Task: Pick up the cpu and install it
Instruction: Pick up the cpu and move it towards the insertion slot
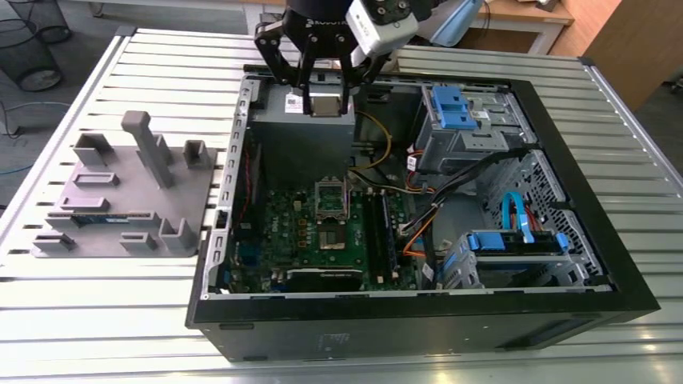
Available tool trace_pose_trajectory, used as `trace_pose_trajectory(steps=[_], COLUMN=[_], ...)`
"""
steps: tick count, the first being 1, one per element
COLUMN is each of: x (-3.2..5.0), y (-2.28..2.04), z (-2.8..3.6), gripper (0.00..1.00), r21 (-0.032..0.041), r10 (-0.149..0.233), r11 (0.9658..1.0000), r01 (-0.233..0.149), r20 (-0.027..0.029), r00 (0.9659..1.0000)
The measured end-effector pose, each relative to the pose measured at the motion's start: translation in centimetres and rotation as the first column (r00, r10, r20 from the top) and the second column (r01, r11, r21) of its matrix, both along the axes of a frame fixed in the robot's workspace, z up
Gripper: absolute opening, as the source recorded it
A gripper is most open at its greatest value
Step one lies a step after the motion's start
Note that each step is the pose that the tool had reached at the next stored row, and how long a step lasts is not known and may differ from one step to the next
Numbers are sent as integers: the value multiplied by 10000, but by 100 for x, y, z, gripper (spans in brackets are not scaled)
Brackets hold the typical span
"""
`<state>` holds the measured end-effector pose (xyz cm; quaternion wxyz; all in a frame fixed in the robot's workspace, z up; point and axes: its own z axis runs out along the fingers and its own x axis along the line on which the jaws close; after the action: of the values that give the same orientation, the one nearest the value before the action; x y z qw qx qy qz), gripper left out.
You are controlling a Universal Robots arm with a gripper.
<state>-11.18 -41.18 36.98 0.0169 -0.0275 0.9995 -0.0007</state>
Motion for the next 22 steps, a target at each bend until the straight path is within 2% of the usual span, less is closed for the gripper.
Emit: trace_pose_trajectory(steps=[4, 8, 22], x=[0, 0, 0], y=[-43, -110, -442], z=[0, 1, -1], gripper=[47, 47, 47], r21=[-3, -5, -3], r10=[0, 0, 0], r11=[10000, 10000, 10000], r01=[0, 0, 0], r20=[0, -1, 1], r00=[10000, 10000, 10000])
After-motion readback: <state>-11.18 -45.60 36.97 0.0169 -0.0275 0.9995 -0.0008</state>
